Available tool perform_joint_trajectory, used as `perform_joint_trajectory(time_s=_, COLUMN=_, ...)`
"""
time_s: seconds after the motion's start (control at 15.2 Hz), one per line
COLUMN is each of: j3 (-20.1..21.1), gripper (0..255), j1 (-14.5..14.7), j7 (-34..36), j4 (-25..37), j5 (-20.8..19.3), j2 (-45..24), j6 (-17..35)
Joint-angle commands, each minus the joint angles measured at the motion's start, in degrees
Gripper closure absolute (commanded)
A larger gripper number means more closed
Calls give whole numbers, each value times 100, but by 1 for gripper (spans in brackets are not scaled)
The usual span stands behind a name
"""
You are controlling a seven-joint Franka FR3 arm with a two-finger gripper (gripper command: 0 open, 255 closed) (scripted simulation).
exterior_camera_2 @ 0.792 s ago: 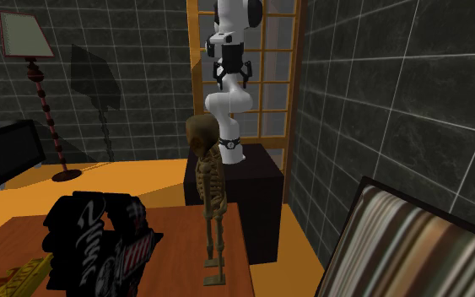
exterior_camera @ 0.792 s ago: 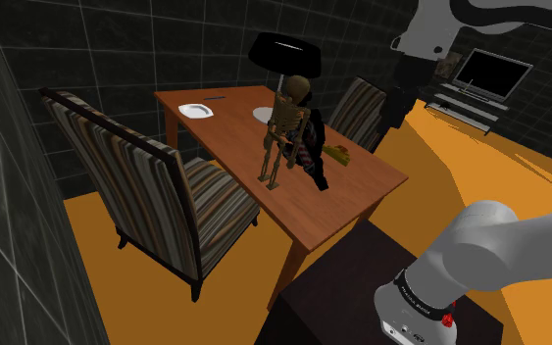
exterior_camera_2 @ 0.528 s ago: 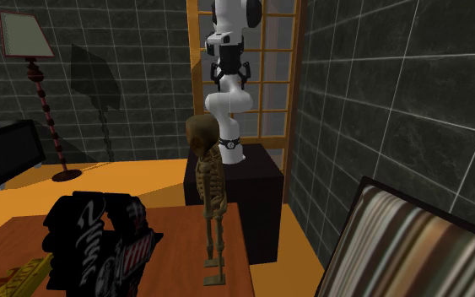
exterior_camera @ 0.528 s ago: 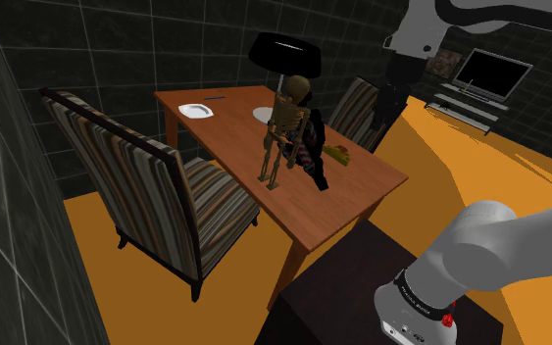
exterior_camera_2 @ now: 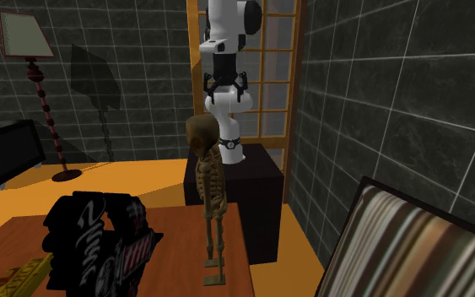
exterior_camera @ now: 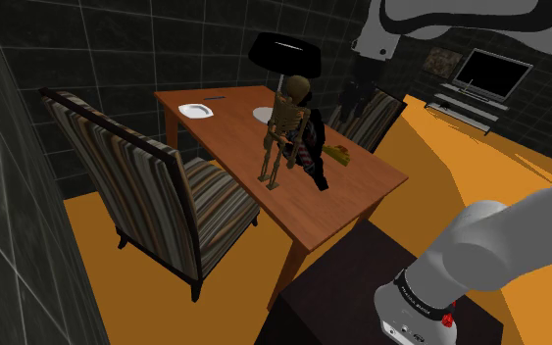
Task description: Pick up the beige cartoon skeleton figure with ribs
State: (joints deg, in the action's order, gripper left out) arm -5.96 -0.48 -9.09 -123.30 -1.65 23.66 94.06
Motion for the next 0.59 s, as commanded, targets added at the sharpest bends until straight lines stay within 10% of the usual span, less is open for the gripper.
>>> perform_joint_trajectory(time_s=0.0, j3=-77, gripper=0, j1=-11, j7=-125, j4=302, j5=-14, j2=-430, j6=163)
perform_joint_trajectory(time_s=0.53, j3=-272, gripper=0, j1=-60, j7=-543, j4=1699, j5=89, j2=-2132, j6=583)
